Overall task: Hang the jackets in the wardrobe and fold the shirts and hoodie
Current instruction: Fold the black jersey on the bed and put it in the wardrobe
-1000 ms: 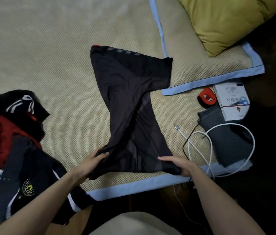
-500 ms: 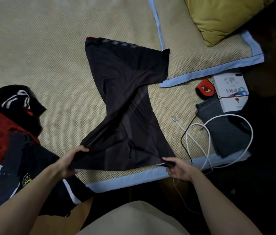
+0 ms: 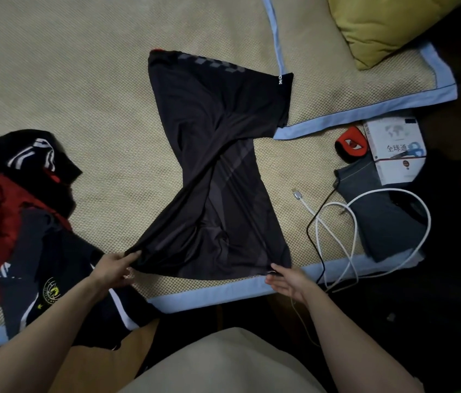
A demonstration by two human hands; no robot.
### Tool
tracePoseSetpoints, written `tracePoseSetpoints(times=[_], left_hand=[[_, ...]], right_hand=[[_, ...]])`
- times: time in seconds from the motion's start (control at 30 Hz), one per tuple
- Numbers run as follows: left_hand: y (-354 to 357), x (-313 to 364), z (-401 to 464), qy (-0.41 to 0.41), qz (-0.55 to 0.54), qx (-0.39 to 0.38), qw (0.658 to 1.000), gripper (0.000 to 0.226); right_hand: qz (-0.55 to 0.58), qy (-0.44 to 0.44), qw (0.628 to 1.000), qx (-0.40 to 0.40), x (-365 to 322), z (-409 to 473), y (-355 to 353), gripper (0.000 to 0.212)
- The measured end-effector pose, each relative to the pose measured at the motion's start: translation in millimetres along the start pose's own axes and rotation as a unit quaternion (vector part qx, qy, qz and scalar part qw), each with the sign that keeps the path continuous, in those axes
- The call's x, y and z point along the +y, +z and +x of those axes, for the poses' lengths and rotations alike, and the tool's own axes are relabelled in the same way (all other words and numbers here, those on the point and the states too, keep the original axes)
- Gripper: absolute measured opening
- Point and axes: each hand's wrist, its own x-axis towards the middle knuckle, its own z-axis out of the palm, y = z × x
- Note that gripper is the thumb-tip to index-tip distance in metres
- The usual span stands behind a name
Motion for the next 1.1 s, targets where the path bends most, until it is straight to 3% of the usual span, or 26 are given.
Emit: tracePoseSetpoints(times=[0.1, 0.23, 0.3, 0.37, 0.43, 0.5, 0.57, 0.6, 0.67, 0.7, 0.77, 0.93, 1.03, 1.1], left_hand=[[-7, 0, -4, 0.073, 0.033, 0.028, 0.996, 0.024], [-7, 13, -30, 0.113, -0.011, -0.033, 0.993, 0.019], [-4, 19, -42, 0.171, 0.070, -0.053, 0.981, 0.021], [4, 25, -58, 0.240, 0.188, -0.077, 0.949, 0.019], [19, 35, -77, 0.297, 0.291, -0.110, 0.903, 0.020], [45, 45, -95, 0.346, 0.375, -0.130, 0.850, 0.035], [78, 51, -108, 0.398, 0.430, -0.134, 0.799, 0.044], [97, 52, -111, 0.424, 0.452, -0.135, 0.773, 0.041], [133, 53, -116, 0.450, 0.486, -0.143, 0.736, 0.032], [150, 54, -117, 0.450, 0.499, -0.152, 0.725, 0.029], [174, 56, -117, 0.436, 0.509, -0.178, 0.721, 0.023], [196, 50, -103, 0.387, 0.525, -0.213, 0.728, 0.021], [189, 35, -71, 0.311, 0.567, -0.120, 0.753, 0.032], [180, 20, -44, 0.253, 0.548, -0.071, 0.794, 0.050]], right_hand=[[-0.103, -0.020, 0.994, 0.013, -6, -6, 3, 0.041], [-0.267, 0.019, 0.962, 0.045, -15, -16, 4, 0.043], [-0.402, 0.024, 0.911, 0.090, -23, -17, 4, 0.049], [-0.506, -0.045, 0.849, 0.149, -33, -17, 10, 0.060], [-0.491, -0.143, 0.842, 0.173, -44, -25, 25, 0.054], [-0.382, -0.205, 0.894, 0.113, -58, -41, 46, 0.042], [-0.219, -0.170, 0.961, -0.019, -71, -59, 65, 0.045], [-0.160, -0.134, 0.974, -0.089, -76, -67, 71, 0.053], [-0.106, -0.101, 0.971, -0.187, -82, -79, 79, 0.057], [-0.100, -0.103, 0.967, -0.211, -83, -85, 80, 0.047], [-0.118, -0.133, 0.965, -0.191, -85, -85, 75, 0.012], [-0.204, -0.197, 0.957, -0.066, -82, -61, 44, 0.022], [-0.259, -0.202, 0.944, -0.001, -74, -37, 26, 0.023], [-0.303, -0.198, 0.932, 0.016, -65, -20, 17, 0.029]])
